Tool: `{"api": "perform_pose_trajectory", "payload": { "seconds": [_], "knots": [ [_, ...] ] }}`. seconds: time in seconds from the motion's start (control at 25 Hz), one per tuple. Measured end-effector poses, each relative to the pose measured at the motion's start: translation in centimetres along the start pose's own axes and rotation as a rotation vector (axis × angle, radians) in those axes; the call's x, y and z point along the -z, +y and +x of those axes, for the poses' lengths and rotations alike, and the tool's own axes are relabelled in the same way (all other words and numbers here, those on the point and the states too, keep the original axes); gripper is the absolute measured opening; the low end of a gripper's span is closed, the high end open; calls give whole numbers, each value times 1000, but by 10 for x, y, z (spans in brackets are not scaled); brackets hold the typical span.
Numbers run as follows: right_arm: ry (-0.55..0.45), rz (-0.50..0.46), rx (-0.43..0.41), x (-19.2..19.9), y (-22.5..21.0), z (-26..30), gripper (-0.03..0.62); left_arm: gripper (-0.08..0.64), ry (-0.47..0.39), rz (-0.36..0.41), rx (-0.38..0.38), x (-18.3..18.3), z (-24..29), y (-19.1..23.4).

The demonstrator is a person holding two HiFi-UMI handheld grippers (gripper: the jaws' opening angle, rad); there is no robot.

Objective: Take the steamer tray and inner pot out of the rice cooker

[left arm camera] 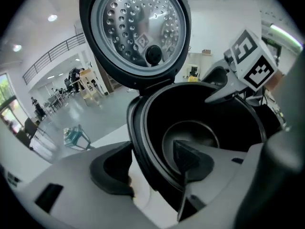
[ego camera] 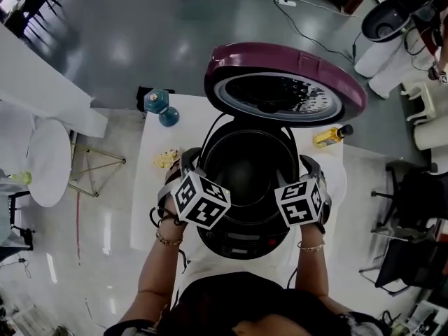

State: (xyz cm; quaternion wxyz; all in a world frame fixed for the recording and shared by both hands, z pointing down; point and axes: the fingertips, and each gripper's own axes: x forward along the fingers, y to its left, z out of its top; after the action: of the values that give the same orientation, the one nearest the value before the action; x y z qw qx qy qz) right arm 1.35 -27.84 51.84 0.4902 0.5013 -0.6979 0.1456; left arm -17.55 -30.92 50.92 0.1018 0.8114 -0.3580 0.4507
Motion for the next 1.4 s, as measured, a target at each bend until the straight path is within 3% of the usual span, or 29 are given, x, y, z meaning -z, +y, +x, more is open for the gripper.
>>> {"api": "perform_pose_trajectory", "payload": {
  "seconds": [0.04, 0.08, 0.24, 0.44, 0.76, 0.84, 0.88, 1.08, 1.2, 1.4],
  "knots": [
    [0, 7, -5, 0, 0, 2, 260, 233, -16, -32, -14, -1, 0, 3],
    [0, 12, -6, -1, -1, 3, 259, 212, -28, -64, -27, -2, 0, 5],
    [-13, 33, 25, -4, -5, 3, 237, 192, -24, -97, -42, -2, 0, 9],
    [-42, 79, -1, -7, -6, -7, 206, 187, -34, -144, 8, -5, -4, 10],
    [-94, 72, 5, -14, -7, -22, 200, 152, -25, -127, 7, -10, -12, 8],
    [-128, 71, -8, -20, -5, -28, 166, 152, -24, -136, 15, -10, -13, 8],
    [-146, 76, -18, -23, -4, -31, 117, 150, -25, -138, 16, -10, -13, 8],
    [-206, 99, -28, -32, -3, -41, 108, 124, -39, -134, 2, -12, -21, 9],
    [-237, 104, 4, -36, -8, -52, 98, 74, -89, -144, 7, -22, -35, 6],
    [-300, 124, 35, -42, -13, -73, 92, 63, -170, -159, 0, -38, -64, 6]
  ]
}}
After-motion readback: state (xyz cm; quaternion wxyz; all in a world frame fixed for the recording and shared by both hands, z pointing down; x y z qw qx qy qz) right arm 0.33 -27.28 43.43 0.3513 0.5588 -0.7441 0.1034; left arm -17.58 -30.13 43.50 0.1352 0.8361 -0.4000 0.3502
